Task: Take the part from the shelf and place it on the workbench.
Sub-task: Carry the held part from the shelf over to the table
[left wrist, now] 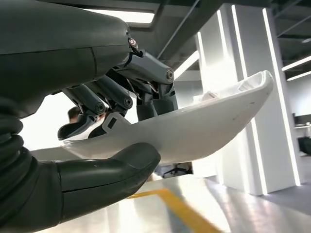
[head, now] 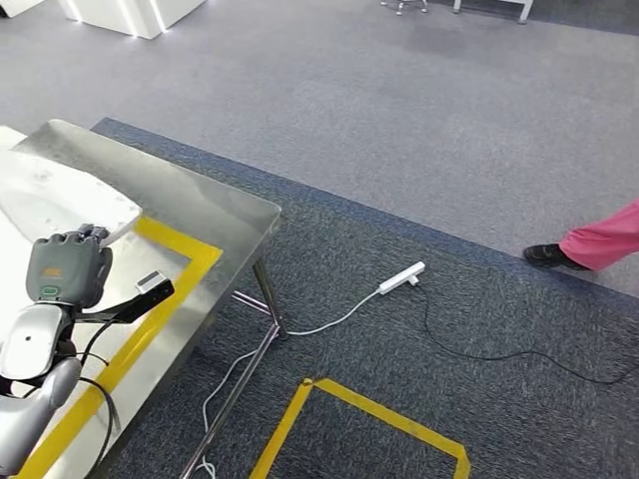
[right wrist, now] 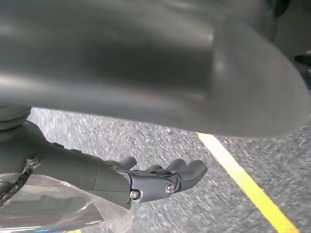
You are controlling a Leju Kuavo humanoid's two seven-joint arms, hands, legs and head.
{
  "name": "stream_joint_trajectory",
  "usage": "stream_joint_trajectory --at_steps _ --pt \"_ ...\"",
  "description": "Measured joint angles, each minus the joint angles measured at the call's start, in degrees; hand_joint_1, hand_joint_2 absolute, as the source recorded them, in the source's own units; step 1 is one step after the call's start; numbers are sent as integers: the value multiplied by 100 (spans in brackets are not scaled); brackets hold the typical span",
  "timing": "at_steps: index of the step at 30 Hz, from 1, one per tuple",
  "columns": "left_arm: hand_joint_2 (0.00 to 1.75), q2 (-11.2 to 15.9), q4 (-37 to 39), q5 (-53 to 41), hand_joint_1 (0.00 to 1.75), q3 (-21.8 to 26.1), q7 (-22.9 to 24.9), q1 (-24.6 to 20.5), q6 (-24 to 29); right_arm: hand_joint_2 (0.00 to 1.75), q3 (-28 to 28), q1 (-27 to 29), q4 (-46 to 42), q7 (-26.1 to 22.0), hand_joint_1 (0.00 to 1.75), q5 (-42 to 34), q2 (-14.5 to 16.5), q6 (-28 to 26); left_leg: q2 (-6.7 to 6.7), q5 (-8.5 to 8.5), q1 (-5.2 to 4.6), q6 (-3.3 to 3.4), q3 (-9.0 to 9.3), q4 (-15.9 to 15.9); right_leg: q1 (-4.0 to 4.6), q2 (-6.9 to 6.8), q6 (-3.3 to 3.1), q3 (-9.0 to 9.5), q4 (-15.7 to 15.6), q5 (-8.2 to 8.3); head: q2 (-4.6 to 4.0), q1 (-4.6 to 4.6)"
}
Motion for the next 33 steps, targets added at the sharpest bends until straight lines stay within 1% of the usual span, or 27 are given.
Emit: stream_joint_trajectory --at_steps 1,2,4,5,6,7,8,9,10,11,12,13,15,16,18,19,20,21,22,23,24,26,27,28,30,31,33 --pt "175 13 0 0 175 2 2 -4 3 0 11 -5 -6 -1 0 -1 -1 -1 -75 21 22 17 20 -40 -7 90 27 -23 66 -58 -1 1" --pt "175 18 2 0 175 2 2 -13 4 0 21 -8 -12 -1 0 -3 -2 0 -148 43 49 38 39 -79 -16 249 54 -104 245 -166 -1 11" --pt "175 9 9 -1 175 -2 1 -30 4 0 30 -2 -18 1 0 -8 -6 2 -294 60 86 64 51 -105 -45 608 89 -454 933 -486 -1 34" --pt "175 1 17 -1 175 -5 -1 -25 1 0 32 6 -18 4 0 -11 -10 4 -372 61 92 71 48 -103 -57 684 104 -663 1318 -621 0 41" --pt "175 -9 25 -1 175 -9 -2 -15 -2 0 32 13 -17 8 0 -12 -16 4 -453 59 97 71 49 -101 -67 712 118 -820 1572 -666 -1 43" --pt "175 -15 33 -1 175 -11 -4 -7 -3 0 31 19 -16 11 0 -13 -23 4 -540 57 105 67 53 -97 -72 719 132 -887 1623 -594 0 44" --pt "175 -20 42 -1 175 -12 -5 -2 -4 0 31 21 -17 12 0 -13 -30 4 -627 52 117 56 61 -91 -83 734 145 -836 1432 -407 0 43" --pt "175 -22 48 -1 175 -13 -5 -2 -4 0 30 21 -17 13 0 -14 -36 4 -709 40 133 36 71 -79 -104 792 163 -693 1064 -155 -1 43" --pt "175 -22 53 -1 175 -13 -5 -5 -4 0 31 19 -16 13 0 -14 -39 5 -785 24 145 6 71 -59 -132 931 183 -525 673 34 -1 45" --pt "175 -22 56 -1 175 -13 -5 -11 -5 0 32 18 -15 13 0 -15 -40 5 -858 4 153 -30 53 -16 -162 1069 188 -366 341 152 -1 45" --pt "175 -20 58 -1 175 -13 -5 -18 -6 0 34 17 -13 13 0 -16 -41 7 -924 -6 161 -65 26 17 -179 1175 181 -266 149 191 -1 45" --pt "175 -16 62 -1 175 -13 -7 -18 -8 0 37 17 -11 13 0 -17 -41 7 -992 -5 166 -97 -3 37 -181 1224 159 -220 89 163 0 47" --pt "175 -2 72 0 175 -13 -10 -6 -11 0 40 17 -10 13 0 -22 -42 3 -1102 4 184 -140 -39 45 -172 1101 93 -187 73 160 1 48" --pt "175 9 76 0 175 -13 -11 -1 -13 0 43 16 -10 12 0 -27 -43 -1 -1052 -28 181 -160 -60 86 -175 1034 62 -173 65 160 0 39" --pt "175 26 81 0 175 -13 -11 -21 -13 0 54 14 -10 5 0 -39 -45 -8 -752 -252 168 -206 -235 469 -180 884 -2 -146 45 153 -1 -6" --pt "175 26 85 -1 175 -14 -11 -31 -13 0 58 17 -10 1 0 -48 -45 -11 -568 -429 162 -228 -403 830 -167 810 -27 -136 42 140 -1 -32" --pt "175 24 90 -1 175 -16 -11 -33 -14 0 60 22 -10 -2 0 -57 -46 -15 -457 -600 168 -246 -594 1231 -155 727 -47 -130 42 127 -1 -44" --pt "175 21 97 -1 175 -21 -11 -26 -15 0 61 27 -10 -3 0 -66 -48 -19 -404 -701 175 -256 -750 1548 -144 644 -58 -123 43 113 -1 -44" --pt "175 19 105 0 175 -25 -11 -16 -16 0 61 28 -10 -3 0 -75 -49 -24 -378 -700 180 -256 -822 1693 -134 564 -65 -113 43 98 -1 -46" --pt "175 19 111 0 175 -28 -10 -9 -16 0 63 28 -10 -3 0 -83 -51 -27 -359 -582 181 -245 -778 1598 -123 486 -67 -95 43 81 -1 -45" --pt "175 20 116 0 175 -30 -10 -7 -16 0 68 25 -10 -3 0 -90 -52 -28 -317 -380 174 -220 -624 1292 -112 411 -66 -68 42 61 -1 -44" --pt "175 27 117 -1 175 -31 -9 -20 -16 0 83 19 -9 -3 0 -104 -52 -32 -56 -49 105 -135 -224 507 -84 274 -52 -10 38 17 -1 -42" --pt "175 30 117 -1 175 -32 -9 -33 -15 0 92 17 -9 -1 0 -114 -52 -37 66 13 63 -97 -98 247 -68 207 -37 6 34 -1 -1 -45" --pt "175 33 117 -1 175 -33 -9 -42 -15 0 101 17 -8 1 0 -125 -52 -44 140 10 27 -72 -45 118 -56 135 -21 17 27 -15 -1 -45" --pt "175 45 117 -1 175 -34 -9 -48 -14 0 123 14 -9 10 0 -145 -52 -56 41 1 13 -48 -41 57 -39 -20 25 42 2 -42 -1 -46" --pt "175 53 116 -1 175 -34 -10 -40 -12 0 137 10 -10 15 0 -154 -55 -61 -34 17 28 -35 -27 21 -41 6 56 45 17 -72 -1 -38" --pt "175 62 118 -2 175 -37 -10 -54 -10 0 161 2 -13 25 0 -173 -61 -73 -176 50 77 3 13 -50 -54 313 112 -107 334 -251 -1 -24"
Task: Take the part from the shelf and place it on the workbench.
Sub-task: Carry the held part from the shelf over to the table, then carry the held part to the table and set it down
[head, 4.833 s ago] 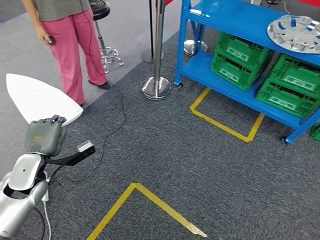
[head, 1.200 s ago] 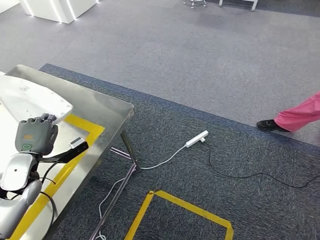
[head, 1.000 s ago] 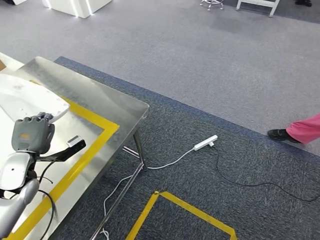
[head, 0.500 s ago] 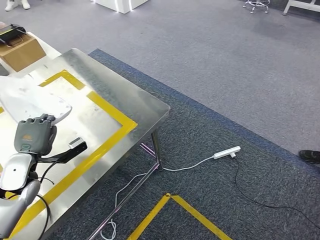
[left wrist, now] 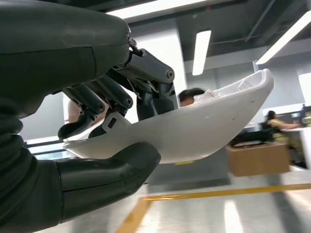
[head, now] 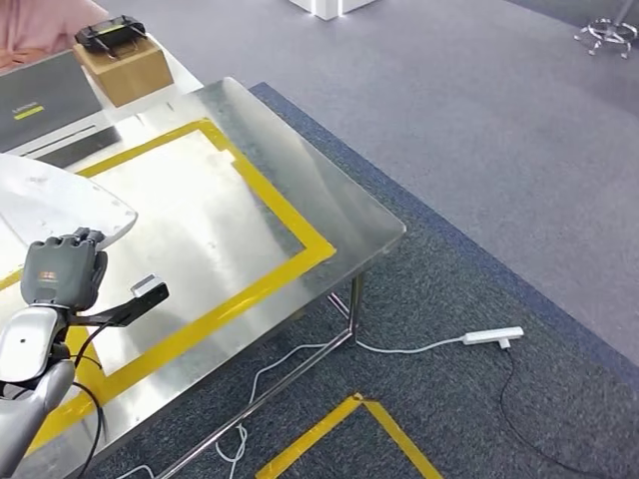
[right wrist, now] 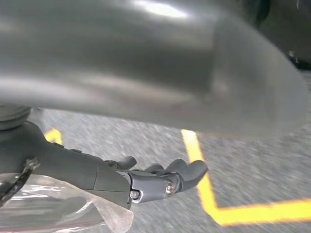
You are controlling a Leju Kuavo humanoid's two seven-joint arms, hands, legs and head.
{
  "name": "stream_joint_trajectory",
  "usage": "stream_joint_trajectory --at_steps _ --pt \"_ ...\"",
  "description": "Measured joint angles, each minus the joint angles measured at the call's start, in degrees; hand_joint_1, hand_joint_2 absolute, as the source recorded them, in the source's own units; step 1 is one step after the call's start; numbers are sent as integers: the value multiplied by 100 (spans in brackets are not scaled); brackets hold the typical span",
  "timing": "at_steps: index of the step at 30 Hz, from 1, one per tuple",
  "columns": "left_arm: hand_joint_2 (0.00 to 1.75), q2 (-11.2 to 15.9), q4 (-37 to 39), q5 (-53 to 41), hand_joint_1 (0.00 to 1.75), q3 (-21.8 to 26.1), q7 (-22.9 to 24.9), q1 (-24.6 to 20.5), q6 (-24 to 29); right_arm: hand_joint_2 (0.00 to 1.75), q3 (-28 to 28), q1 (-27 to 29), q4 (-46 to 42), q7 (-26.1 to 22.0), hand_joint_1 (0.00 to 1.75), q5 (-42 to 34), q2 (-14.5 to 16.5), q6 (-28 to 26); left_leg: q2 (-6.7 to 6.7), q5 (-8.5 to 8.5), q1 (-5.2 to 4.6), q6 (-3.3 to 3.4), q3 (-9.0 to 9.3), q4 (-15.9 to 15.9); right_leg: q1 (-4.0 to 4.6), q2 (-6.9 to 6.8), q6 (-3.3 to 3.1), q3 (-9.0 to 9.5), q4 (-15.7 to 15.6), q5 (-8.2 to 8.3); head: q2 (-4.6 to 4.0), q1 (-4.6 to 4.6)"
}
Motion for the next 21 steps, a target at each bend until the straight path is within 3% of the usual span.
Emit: stream_joint_trajectory --at_steps 1,2,3,4,5,6,8,10,12,13,15,17,19,20,21 --pt "175 -6 2 -1 175 -4 0 -7 -1 0 6 3 -1 5 0 -11 -4 -5 -66 3 19 15 7 -13 -14 211 18 -180 338 -150 0 11" --pt "175 -14 5 -1 175 -8 0 -16 -3 0 8 9 1 13 0 -23 -8 -9 -141 0 29 28 7 -14 -21 339 28 -405 744 -308 0 18" --pt "175 -26 8 -1 175 -13 -1 -12 -4 0 9 19 3 21 0 -38 -13 -12 -221 -4 32 34 8 -13 -23 386 39 -616 1096 -415 0 23" --pt "175 -36 11 -1 175 -20 -1 -1 -6 0 10 30 4 27 0 -53 -20 -17 -302 -8 34 36 12 -11 -24 399 46 -759 1290 -421 0 24" --pt "175 -43 14 -2 175 -26 -2 7 -7 0 14 37 5 33 0 -71 -29 -24 -391 -14 39 29 19 -7 -26 404 52 -795 1259 -304 0 24" --pt "175 -49 16 -2 175 -32 -2 13 -8 0 23 41 5 35 0 -91 -39 -33 -478 -24 49 14 31 3 -34 432 58 -713 993 -81 0 23" --pt "175 -56 17 -6 175 -40 -2 11 -10 0 48 41 9 43 0 -131 -55 -51 -643 -66 69 -46 34 57 -79 668 79 -390 209 334 0 26" --pt "175 -58 19 -13 175 -47 -4 4 -22 0 80 41 19 52 0 -178 -62 -69 -783 -89 82 -111 -12 120 -110 885 53 -176 -197 428 1 26" --pt "175 -50 21 -21 175 -52 -16 11 -43 0 118 47 27 67 0 -220 -67 -86 -914 -76 100 -158 -51 130 -100 835 -17 -121 -221 393 1 23" --pt "175 -41 23 -23 175 -54 -26 18 -53 0 139 46 28 73 0 -238 -71 -95 -885 -84 100 -182 -60 140 -101 767 -45 -105 -233 392 1 24" --pt "175 -21 29 -33 175 -58 -53 0 -91 0 179 48 29 77 0 -272 -79 -111 -599 -226 83 -234 -171 376 -112 630 -104 -66 -260 387 1 -10" --pt "175 -9 49 -48 175 -79 -96 -35 -161 0 214 54 32 78 0 -311 -89 -124 -271 -546 80 -281 -504 1053 -101 476 -148 -37 -270 362 0 -46" --pt "175 -10 97 -69 175 -114 -139 -48 -262 0 241 61 38 81 0 -348 -104 -133 -197 -740 95 -294 -835 1694 -87 312 -168 -14 -269 329 0 -48" --pt "175 -6 131 -81 175 -135 -157 -49 -312 0 256 60 42 83 0 -364 -113 -139 -190 -682 96 -284 -869 1746 -78 235 -172 2 -269 311 0 -48" --pt "175 -1 162 -93 175 -156 -172 -52 -355 0 273 56 45 84 0 -378 -120 -145 -175 -517 91 -258 -784 1562 -65 162 -173 27 -270 292 0 -48"
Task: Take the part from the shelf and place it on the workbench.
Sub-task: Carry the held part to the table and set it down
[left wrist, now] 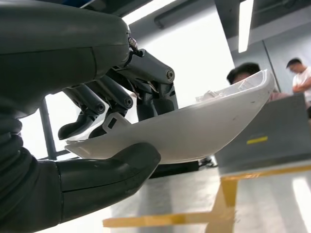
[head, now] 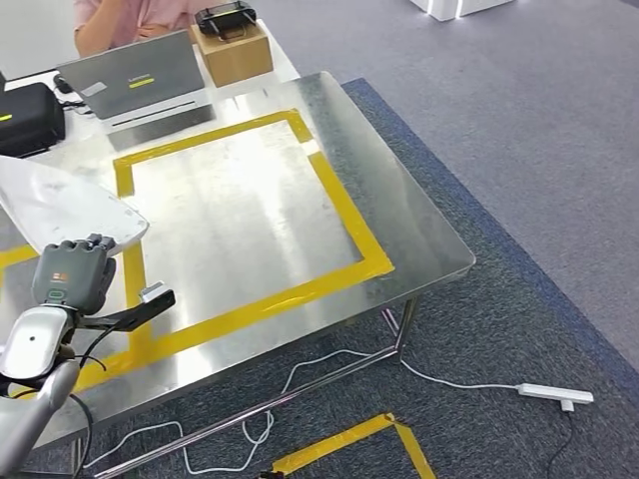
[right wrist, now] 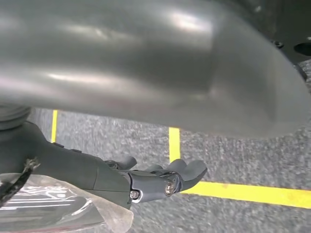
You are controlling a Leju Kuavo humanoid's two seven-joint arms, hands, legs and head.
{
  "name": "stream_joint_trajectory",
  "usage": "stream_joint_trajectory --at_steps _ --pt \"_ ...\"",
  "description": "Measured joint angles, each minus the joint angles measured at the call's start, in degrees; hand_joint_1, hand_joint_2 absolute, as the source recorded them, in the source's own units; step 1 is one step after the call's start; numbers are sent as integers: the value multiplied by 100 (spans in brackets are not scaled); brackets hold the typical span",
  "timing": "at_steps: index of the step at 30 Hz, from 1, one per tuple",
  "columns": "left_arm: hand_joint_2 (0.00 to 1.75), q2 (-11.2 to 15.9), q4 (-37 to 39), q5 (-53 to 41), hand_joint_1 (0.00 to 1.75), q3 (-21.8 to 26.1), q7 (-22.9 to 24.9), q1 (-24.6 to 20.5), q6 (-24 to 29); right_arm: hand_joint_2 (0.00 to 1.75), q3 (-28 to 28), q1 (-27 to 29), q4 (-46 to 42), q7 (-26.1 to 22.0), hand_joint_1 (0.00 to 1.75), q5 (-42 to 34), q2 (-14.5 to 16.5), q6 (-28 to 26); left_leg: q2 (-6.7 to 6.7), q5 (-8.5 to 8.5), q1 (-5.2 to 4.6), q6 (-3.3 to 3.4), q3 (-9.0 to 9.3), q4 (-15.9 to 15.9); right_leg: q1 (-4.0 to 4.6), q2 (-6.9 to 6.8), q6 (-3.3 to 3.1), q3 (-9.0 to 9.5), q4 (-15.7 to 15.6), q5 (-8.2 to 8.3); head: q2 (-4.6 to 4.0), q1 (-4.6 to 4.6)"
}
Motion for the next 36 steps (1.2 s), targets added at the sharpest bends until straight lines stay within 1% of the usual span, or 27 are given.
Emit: stream_joint_trajectory --at_steps 1,2,3,4,5,7,8,9,11,13,14,15,17,18,19,20,22,23,25,27,28,29,30,31,33,35,36 --pt "175 10 28 -9 175 -23 -11 -9 -31 0 19 -5 2 0 0 -13 -4 -7 52 221 -17 46 176 -357 16 -68 -1 32 -2 -21 0 0" --pt "175 21 53 -14 175 -47 -20 -27 -50 0 40 -12 5 0 0 -23 -6 -14 187 388 -55 104 373 -745 32 -135 1 63 -6 -43 0 4" --pt "175 29 78 -16 175 -71 -25 -58 -64 0 56 -18 10 0 0 -36 -8 -20 324 493 -101 162 537 -1079 54 -200 11 84 -7 -64 0 2" --pt "175 35 105 -19 175 -96 -28 -93 -79 0 74 -24 17 1 0 -54 -12 -28 429 525 -143 207 630 -1281 71 -268 24 95 -12 -81 1 4" --pt "175 42 138 -22 175 -120 -31 -122 -92 0 94 -28 26 1 0 -74 -19 -37 477 499 -174 237 657 -1361 83 -341 43 103 -23 -95 1 7" --pt "175 59 202 -26 175 -164 -33 -137 -117 0 141 -38 38 5 0 -121 -34 -61 349 509 -163 272 669 -1433 94 -463 89 124 -46 -128 1 12" --pt "175 69 230 -27 175 -185 -33 -134 -128 0 166 -45 40 8 0 -144 -47 -73 276 524 -139 291 693 -1477 93 -402 117 116 -7 -172 1 20" --pt "175 74 255 -28 175 -208 -33 -137 -138 0 188 -51 43 13 0 -170 -57 -87 210 542 -113 310 717 -1519 91 -266 140 58 127 -252 1 27" --pt "175 64 299 -30 175 -263 -33 -148 -156 0 228 -53 54 30 0 -222 -87 -109 69 551 -81 338 743 -1553 75 95 176 -271 762 -540 1 53" --pt "175 49 339 -31 175 -320 -33 -128 -170 0 265 -34 72 51 0 -262 -115 -122 -83 542 -75 352 747 -1550 59 226 202 -690 1463 -759 0 67" --pt "175 44 358 -31 175 -346 -33 -108 -175 0 279 -22 79 58 0 -275 -132 -128 -167 536 -72 351 754 -1548 54 238 214 -806 1585 -719 0 67" --pt "175 42 375 -31 175 -368 -33 -90 -177 0 291 -13 84 59 0 -289 -146 -133 -253 529 -66 341 765 -1544 48 247 223 -806 1474 -559 0 67" --pt "175 40 399 -32 175 -407 -27 -75 -182 0 306 -4 87 59 0 -328 -167 -148 -409 498 -45 299 793 -1524 18 360 237 -545 760 -78 1 68" --pt "175 41 404 -34 175 -420 -23 -74 -185 0 309 -4 89 58 0 -358 -172 -155 -476 473 -46 271 793 -1489 -1 434 232 -387 388 73 1 73" --pt "175 45 405 -38 175 -431 -19 -72 -186 0 310 -9 91 59 0 -402 -173 -157 -528 455 -47 242 783 -1463 -12 495 214 -266 137 147 1 74" --pt "175 52 405 -43 175 -437 -17 -62 -187 0 310 -15 93 59 0 -448 -173 -156 -566 445 -50 217 767 -1444 -11 518 186 -205 33 141 1 78" --pt "175 80 405 -54 175 -442 -17 -27 -187 0 311 -28 96 60 0 -517 -173 -145 -629 442 -45 177 751 -1440 -10 483 117 -162 12 128 1 78" --pt "175 94 405 -57 175 -443 -17 -11 -187 0 315 -29 96 58 0 -529 -174 -137 -588 416 -47 154 745 -1417 -20 462 88 -148 6 134 1 77" --pt "175 120 405 -62 175 -445 -18 -12 -182 0 325 -27 96 53 0 -546 -178 -123 -369 231 -50 93 623 -1125 -47 423 31 -117 -12 135 1 43" --pt "175 131 405 -70 175 -455 -34 -19 -173 0 334 -16 101 47 0 -569 -180 -111 -122 -107 -30 30 265 -383 -45 375 -8 -97 -15 112 1 12" --pt "175 131 405 -74 175 -463 -47 -12 -169 0 337 -11 107 46 0 -584 -182 -108 -69 -223 -11 9 77 -27 -45 348 -14 -89 -14 100 0 13" --pt "175 131 405 -75 175 -470 -62 -1 -166 0 340 -8 115 46 0 -599 -185 -106 -42 -249 6 -4 -50 198 -45 323 -16 -79 -14 87 0 13" --pt "175 131 405 -76 175 -475 -74 8 -163 0 342 -9 124 46 0 -614 -187 -108 -33 -148 18 -6 -58 176 -45 304 -13 -62 -13 73 0 13" --pt "175 132 405 -76 175 -475 -80 11 -159 0 345 -12 131 45 0 -626 -189 -110 -29 46 24 3 47 -67 -45 288 -7 -37 -13 56 0 13" --pt "175 141 405 -76 175 -475 -87 -3 -151 0 356 -24 142 44 0 -635 -190 -112 -12 454 9 51 424 -849 -37 262 18 18 -18 17 0 16" --pt "175 148 405 -78 175 -475 -89 -28 -140 0 371 -41 155 42 0 -644 -190 -113 9 568 -22 108 654 -1346 -22 243 59 25 -24 -5 1 18" --pt "175 149 405 -78 175 -475 -90 -36 -137 0 381 -46 163 42 0 -648 -191 -114 12 529 -38 128 671 -1397 -16 232 86 20 -35 -6 1 19"
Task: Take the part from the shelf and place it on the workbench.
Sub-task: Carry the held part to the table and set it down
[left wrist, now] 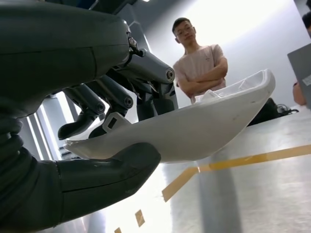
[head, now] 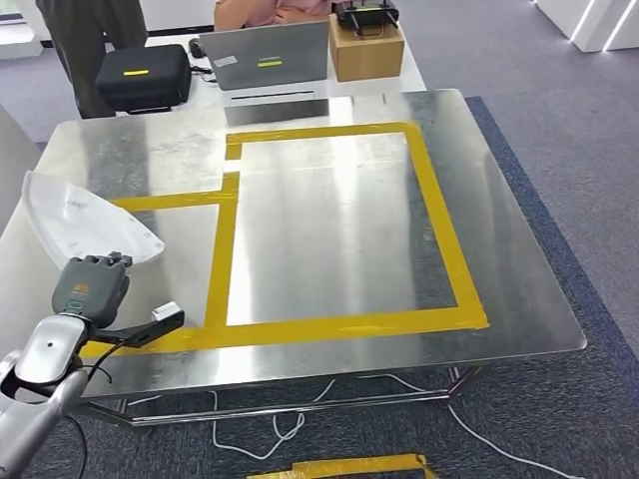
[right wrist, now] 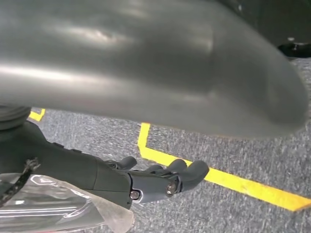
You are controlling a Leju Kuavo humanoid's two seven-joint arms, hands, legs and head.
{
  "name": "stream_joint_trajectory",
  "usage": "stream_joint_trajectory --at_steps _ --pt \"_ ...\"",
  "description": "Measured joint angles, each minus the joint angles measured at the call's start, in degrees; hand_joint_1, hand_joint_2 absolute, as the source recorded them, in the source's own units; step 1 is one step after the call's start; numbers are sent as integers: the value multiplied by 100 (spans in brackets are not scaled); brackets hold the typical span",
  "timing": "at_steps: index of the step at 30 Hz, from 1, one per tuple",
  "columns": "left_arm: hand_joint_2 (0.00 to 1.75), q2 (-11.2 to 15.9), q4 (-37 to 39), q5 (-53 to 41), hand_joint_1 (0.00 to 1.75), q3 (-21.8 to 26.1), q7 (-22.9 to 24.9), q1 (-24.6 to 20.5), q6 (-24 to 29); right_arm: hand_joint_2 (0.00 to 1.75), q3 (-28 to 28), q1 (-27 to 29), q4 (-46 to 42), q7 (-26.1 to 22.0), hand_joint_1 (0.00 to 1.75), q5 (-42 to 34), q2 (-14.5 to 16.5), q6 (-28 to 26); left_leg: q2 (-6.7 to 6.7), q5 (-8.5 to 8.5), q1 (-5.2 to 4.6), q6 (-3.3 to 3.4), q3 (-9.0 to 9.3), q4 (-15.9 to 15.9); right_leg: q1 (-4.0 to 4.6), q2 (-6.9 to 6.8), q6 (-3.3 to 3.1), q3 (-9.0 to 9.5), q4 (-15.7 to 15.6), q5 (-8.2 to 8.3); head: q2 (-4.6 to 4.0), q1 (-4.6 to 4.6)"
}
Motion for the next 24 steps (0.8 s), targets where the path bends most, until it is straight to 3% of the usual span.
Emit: stream_joint_trajectory --at_steps 2,4,7,8,9,10,12,14,15,17,19,22,23,24 --pt "175 8 -2 -1 175 0 -2 -4 4 0 21 -4 13 -4 0 -4 -4 -3 -7 1 9 43 19 -72 1 -18 65 5 -21 -14 0 3" --pt "175 14 -4 -5 175 0 -4 -15 7 0 47 -12 20 -13 0 -3 -20 -11 -10 18 37 101 70 -145 9 -12 114 -100 203 -166 0 17" --pt "175 5 -4 -14 175 -7 -5 -21 8 0 79 -17 32 -17 0 11 -50 -34 -13 1 34 160 96 -164 14 2 140 -674 1272 -629 0 44" --pt "175 1 -4 -14 175 -13 -5 -12 7 0 91 -13 40 -17 0 19 -62 -44 -17 -7 25 167 101 -163 15 3 143 -832 1526 -680 0 43" --pt "175 -1 -4 -14 175 -19 -5 -4 6 0 107 -9 48 -17 0 25 -73 -54 -24 -15 17 169 110 -161 17 3 140 -889 1569 -613 0 44" --pt "175 -3 -4 -14 175 -25 -6 2 5 0 128 -6 54 -17 0 29 -86 -68 -32 -25 12 165 125 -159 18 4 130 -827 1379 -434 0 44" --pt "175 -6 -7 -14 175 -32 -6 4 4 0 180 -9 62 -16 0 30 -120 -102 -64 -56 6 136 159 -150 15 81 96 -473 596 -1 -1 43" --pt "175 -7 -13 -13 175 -36 -6 -14 3 0 235 -9 67 -13 0 25 -147 -132 -107 -78 -2 79 153 -121 10 202 68 -193 50 174 -1 37" --pt "175 -8 -18 -13 175 -39 -8 -19 3 0 261 -3 71 -9 0 22 -154 -142 -134 -81 0 50 139 -112 14 241 56 -146 -19 157 -1 34" --pt "175 -3 -32 -11 175 -45 -11 -17 2 0 312 13 76 -1 0 19 -160 -162 -178 -88 14 1 125 -99 14 168 20 -117 -47 156 0 36" --pt "175 9 -41 -10 175 -44 -11 -14 1 0 356 13 76 2 0 -2 -167 -185 -156 -218 25 -57 53 84 -10 86 -33 -83 -71 152 0 11" --pt "175 9 -46 -9 175 -45 -11 -16 -2 0 406 6 85 2 0 -56 -172 -208 -78 -705 61 -153 -405 1079 -21 -27 -84 -33 -80 115 -1 -18" --pt "175 7 -46 -9 175 -46 -11 -4 -6 0 415 5 91 2 0 -83 -174 -210 -67 -795 76 -172 -554 1381 -21 -58 -85 -20 -80 102 -1 -16" --pt "175 5 -46 -6 175 -48 -14 8 -11 0 420 5 96 3 0 -122 -176 -211 -58 -773 90 -182 -622 1501 -21 -78 -82 -6 -79 88 -1 -17"
